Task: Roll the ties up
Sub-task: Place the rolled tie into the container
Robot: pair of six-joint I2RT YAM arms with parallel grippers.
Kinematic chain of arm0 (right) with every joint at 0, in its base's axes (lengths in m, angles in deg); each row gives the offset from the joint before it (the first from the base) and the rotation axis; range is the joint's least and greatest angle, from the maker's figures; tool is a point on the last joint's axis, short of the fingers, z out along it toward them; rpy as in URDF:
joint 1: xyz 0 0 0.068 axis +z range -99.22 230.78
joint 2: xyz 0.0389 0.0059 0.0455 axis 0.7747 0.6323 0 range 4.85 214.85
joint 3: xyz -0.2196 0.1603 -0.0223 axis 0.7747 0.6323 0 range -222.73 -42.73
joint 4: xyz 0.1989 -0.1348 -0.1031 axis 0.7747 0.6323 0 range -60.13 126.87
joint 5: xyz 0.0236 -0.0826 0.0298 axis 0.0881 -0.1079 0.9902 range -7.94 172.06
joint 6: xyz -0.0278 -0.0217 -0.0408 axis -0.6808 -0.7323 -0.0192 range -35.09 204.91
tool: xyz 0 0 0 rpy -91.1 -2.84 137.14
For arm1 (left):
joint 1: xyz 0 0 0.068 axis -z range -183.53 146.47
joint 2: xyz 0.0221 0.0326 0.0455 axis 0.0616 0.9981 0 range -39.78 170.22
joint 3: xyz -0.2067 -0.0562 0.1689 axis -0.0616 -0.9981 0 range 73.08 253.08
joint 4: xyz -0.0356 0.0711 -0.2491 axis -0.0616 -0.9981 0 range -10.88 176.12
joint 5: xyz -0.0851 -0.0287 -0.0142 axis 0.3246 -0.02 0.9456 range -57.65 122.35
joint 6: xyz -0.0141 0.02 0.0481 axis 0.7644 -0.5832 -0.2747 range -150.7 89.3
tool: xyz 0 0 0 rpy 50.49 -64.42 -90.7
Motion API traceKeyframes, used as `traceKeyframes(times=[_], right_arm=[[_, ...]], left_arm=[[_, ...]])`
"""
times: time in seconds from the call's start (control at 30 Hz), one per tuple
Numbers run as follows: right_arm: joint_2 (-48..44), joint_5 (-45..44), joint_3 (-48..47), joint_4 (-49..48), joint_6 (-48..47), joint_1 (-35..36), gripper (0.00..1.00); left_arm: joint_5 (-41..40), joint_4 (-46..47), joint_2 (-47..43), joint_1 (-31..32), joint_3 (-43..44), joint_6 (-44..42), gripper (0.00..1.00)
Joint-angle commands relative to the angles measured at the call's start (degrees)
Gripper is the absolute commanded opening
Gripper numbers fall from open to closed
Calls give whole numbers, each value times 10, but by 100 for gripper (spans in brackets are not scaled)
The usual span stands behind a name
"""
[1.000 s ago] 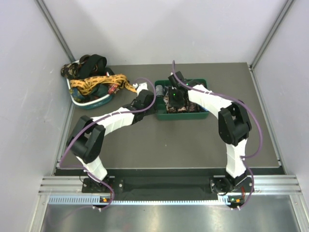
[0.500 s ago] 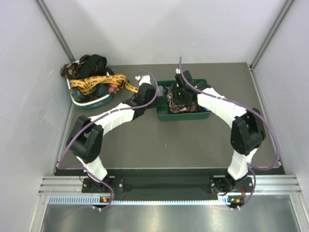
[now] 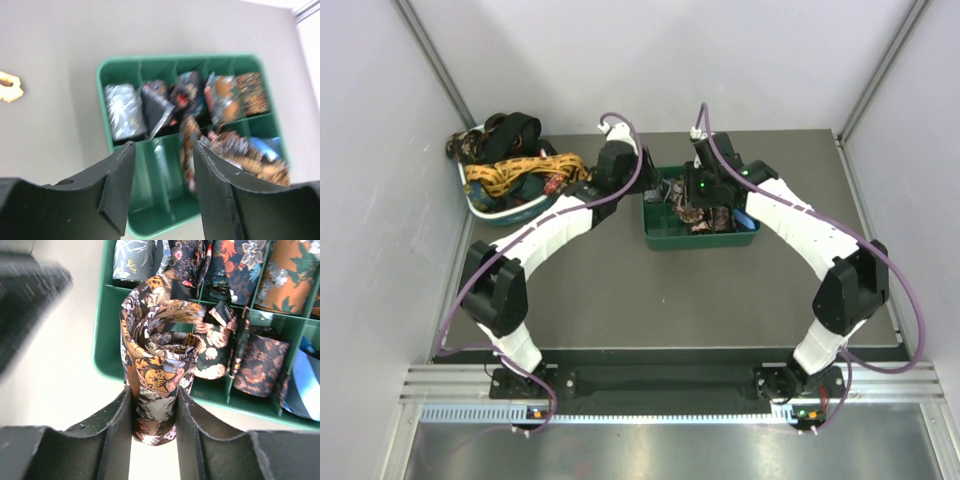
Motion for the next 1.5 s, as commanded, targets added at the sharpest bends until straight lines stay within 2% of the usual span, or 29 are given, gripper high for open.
traceKeyframes(times=[0.0,0.17,0.43,0.8,0.97,1.27,1.47], right_arm=[[-51,-3,4,19,-19,-10,8],[-65,6,7,40,-29,-15,9],[-71,15,11,42,-37,-32,9],[-64,22,6,54,-51,-71,9],[-55,26,-20,73,-67,-97,9],[-70,46,-83,129,-92,-131,10],[-69,38,-93,154,-107,-135,10]], left_arm=[[47,9,15,-6,47,22,53],[125,43,64,-5,63,62,51],[179,119,110,18,52,119,45],[121,131,151,79,62,148,41],[58,148,149,90,48,158,41],[68,149,174,121,109,164,40],[68,156,183,138,110,177,40]])
